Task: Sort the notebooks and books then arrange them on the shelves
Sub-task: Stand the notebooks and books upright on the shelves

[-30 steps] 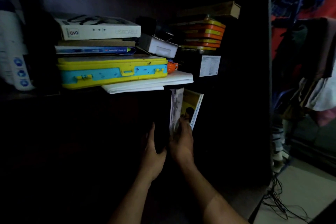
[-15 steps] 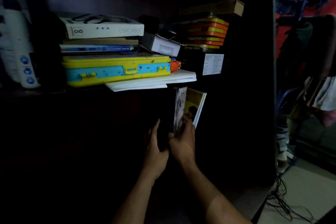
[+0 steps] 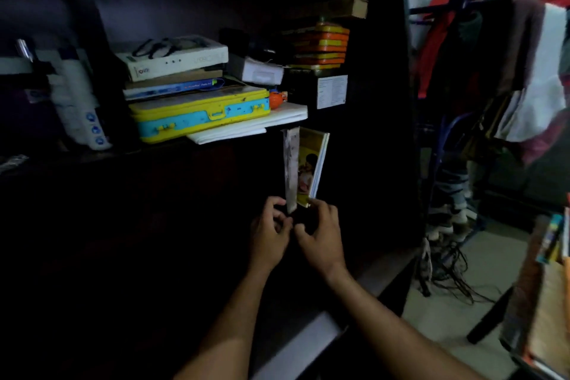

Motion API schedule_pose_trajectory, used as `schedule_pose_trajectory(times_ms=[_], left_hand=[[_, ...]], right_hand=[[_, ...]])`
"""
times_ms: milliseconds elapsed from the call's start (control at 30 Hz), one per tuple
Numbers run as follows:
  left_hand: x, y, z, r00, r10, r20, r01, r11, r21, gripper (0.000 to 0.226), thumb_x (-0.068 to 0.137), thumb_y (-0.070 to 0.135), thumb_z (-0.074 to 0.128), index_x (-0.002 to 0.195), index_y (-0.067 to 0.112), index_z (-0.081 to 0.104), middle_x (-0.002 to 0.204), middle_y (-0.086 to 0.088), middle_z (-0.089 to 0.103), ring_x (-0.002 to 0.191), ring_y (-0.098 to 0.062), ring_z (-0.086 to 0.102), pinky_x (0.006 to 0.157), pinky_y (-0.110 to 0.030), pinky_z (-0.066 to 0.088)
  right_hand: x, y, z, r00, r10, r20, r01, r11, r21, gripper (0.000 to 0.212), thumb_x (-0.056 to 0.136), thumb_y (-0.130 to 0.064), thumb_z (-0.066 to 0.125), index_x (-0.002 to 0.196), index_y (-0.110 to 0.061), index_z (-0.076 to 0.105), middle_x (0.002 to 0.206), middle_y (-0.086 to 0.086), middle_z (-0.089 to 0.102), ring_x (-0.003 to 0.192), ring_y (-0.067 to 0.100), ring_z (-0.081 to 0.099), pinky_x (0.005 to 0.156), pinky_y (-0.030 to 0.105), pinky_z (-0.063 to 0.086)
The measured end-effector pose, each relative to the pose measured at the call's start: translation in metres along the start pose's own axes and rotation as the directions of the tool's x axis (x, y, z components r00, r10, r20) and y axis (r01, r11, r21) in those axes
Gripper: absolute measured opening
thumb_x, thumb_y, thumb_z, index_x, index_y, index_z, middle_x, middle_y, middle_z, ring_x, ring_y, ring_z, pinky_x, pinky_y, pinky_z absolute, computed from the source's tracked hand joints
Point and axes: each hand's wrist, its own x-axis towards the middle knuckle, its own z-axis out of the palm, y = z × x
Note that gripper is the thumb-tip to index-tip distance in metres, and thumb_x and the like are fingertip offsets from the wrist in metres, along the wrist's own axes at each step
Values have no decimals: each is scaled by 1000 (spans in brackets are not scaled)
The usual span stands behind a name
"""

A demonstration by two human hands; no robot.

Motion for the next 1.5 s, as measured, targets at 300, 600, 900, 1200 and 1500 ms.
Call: schedule_pose_trajectory(times_ms=[300, 600, 900, 1200, 1500], left_hand=[[-128, 89, 12, 957, -106, 272, 146, 981, -131, 26, 92, 12, 70, 114, 25, 64, 105, 6, 71, 99, -8, 69, 86, -23, 55], [-216, 256, 126, 792, 178, 584, -20, 963, -268, 24, 91, 11, 72, 113, 17, 66, 100, 2, 73, 84, 7, 67, 76, -13, 50], [-233, 284, 202, 708, -20, 706, -176, 963, 204, 73, 90, 57, 62, 151, 27, 35, 151, -9, 44, 137, -31, 43, 111, -40, 36], [-218, 295, 221, 705, -207, 678, 26, 964, 266, 58, 81, 50, 72, 129, 28, 48, 124, 1, 64, 114, -23, 60, 91, -33, 46], [-226, 313, 223, 620, -344, 706, 566, 819, -98, 22, 84, 15, 73, 105, 12, 70, 93, -7, 78, 86, -27, 75, 83, -44, 62]], right_hand=[[-119, -28, -135, 979, -10, 205, 26, 997, -72, 46, 88, -19, 67, 133, -17, 55, 122, 0, 50, 105, -5, 56, 100, 31, 49], [-213, -65, -383, 963, 133, 234, -41, 931, -363, 45, 88, -30, 67, 130, -21, 53, 121, -4, 56, 112, 7, 54, 95, 18, 44], [-247, -38, -498, 948, 313, 56, -172, 651, -739, 59, 89, -49, 65, 139, -29, 42, 133, 2, 54, 130, 21, 43, 111, 36, 34], [-223, 2, -465, 882, 458, 112, 36, 171, -985, 94, 87, -55, 64, 158, -18, 14, 156, 24, 29, 153, 37, 6, 117, 67, -10], [-221, 9, -474, 898, 419, 132, -13, 326, -945, 80, 89, -37, 68, 153, -23, 21, 146, 15, 38, 144, 30, 24, 122, 55, 11]])
